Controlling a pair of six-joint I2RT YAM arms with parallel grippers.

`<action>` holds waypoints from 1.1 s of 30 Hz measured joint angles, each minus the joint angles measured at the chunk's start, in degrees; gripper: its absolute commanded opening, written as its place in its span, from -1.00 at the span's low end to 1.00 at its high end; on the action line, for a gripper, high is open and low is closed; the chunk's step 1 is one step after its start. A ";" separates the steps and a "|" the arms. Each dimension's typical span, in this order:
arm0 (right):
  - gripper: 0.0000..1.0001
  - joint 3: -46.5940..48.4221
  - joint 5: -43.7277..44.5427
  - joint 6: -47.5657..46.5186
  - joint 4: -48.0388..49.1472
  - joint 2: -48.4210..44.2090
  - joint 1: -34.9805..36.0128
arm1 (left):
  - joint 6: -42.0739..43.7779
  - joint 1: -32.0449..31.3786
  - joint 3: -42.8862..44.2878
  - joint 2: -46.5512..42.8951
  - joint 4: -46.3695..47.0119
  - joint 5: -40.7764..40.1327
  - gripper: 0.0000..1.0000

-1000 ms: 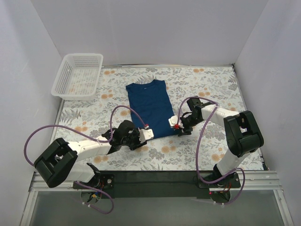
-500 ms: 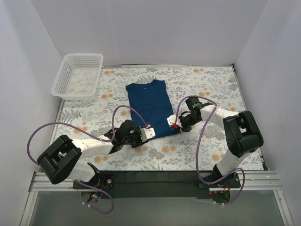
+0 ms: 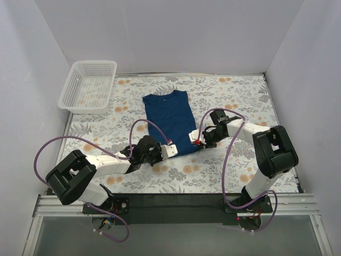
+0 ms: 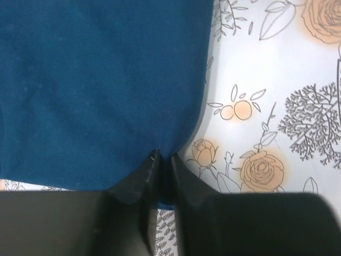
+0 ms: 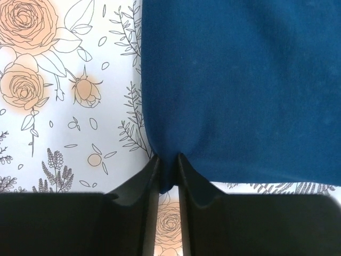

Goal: Fold and stack the t-shirts
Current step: Fold the tshirt

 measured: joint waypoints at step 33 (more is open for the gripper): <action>-0.97 6.99 -11.39 6.03 -16.87 -12.37 -0.17 | -1.31 0.63 4.74 -16.33 -20.61 15.08 -1.00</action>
